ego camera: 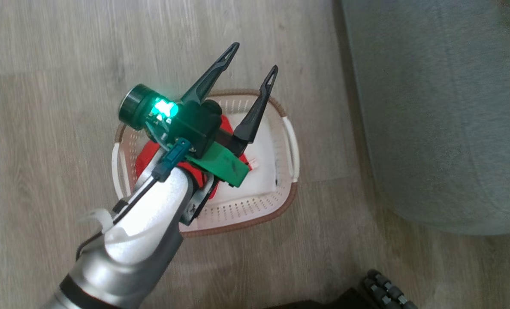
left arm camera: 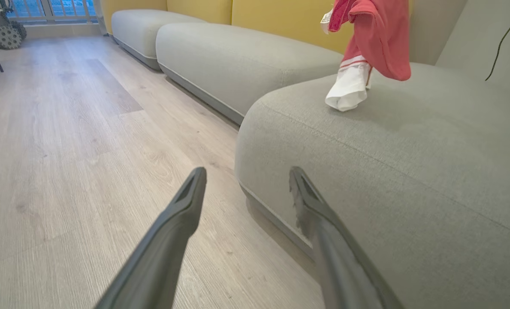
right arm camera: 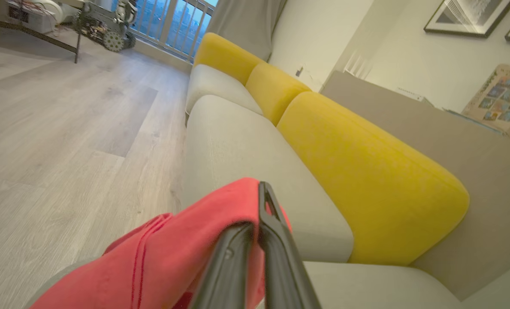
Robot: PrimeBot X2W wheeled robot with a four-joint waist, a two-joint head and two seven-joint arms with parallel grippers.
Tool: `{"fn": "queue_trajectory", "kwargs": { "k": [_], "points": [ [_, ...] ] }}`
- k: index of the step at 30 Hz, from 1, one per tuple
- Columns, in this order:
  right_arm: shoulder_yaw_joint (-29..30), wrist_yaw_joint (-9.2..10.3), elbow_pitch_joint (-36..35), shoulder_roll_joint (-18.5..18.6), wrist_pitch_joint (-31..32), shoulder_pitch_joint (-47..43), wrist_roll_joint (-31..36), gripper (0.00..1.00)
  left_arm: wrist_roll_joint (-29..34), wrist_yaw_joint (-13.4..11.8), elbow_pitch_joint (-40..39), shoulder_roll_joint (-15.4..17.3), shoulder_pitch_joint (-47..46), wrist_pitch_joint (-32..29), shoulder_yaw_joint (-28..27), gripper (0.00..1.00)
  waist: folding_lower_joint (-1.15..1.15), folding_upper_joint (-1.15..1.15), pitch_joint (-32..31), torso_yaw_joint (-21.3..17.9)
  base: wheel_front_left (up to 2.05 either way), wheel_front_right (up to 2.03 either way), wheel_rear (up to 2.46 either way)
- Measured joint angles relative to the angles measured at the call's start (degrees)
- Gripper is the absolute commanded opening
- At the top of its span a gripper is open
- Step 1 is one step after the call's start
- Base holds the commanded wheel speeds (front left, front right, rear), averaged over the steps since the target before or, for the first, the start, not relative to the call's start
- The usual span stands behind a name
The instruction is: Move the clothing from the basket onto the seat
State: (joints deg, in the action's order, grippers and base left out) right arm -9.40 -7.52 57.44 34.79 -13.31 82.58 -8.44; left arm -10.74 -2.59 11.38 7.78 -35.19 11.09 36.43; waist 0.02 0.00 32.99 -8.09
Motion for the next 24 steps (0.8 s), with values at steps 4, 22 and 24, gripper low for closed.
{"fn": "queue_trajectory", "kwargs": {
  "k": [4,22,24],
  "points": [
    [6.75,0.01,4.24,-1.3,-0.88,-0.38,3.33,0.0,0.48,-0.48,-1.0,1.2,0.01,-1.01,0.03,1.0,-0.01,0.0,2.93,1.52,0.0,0.0,0.0],
    [20.17,0.01,8.27,-11.74,-1.16,-12.39,13.47,1.0,0.38,-1.49,-3.32,3.07,0.05,-2.7,-0.38,1.0,-0.02,0.0,5.44,0.14,0.0,0.0,0.0],
    [20.84,0.01,6.88,-12.39,-1.16,-13.92,13.37,1.0,0.16,-1.49,-2.93,3.02,0.05,-2.68,-0.36,1.0,-0.02,0.0,5.0,0.0,0.0,0.0,0.0]
  ]
}}
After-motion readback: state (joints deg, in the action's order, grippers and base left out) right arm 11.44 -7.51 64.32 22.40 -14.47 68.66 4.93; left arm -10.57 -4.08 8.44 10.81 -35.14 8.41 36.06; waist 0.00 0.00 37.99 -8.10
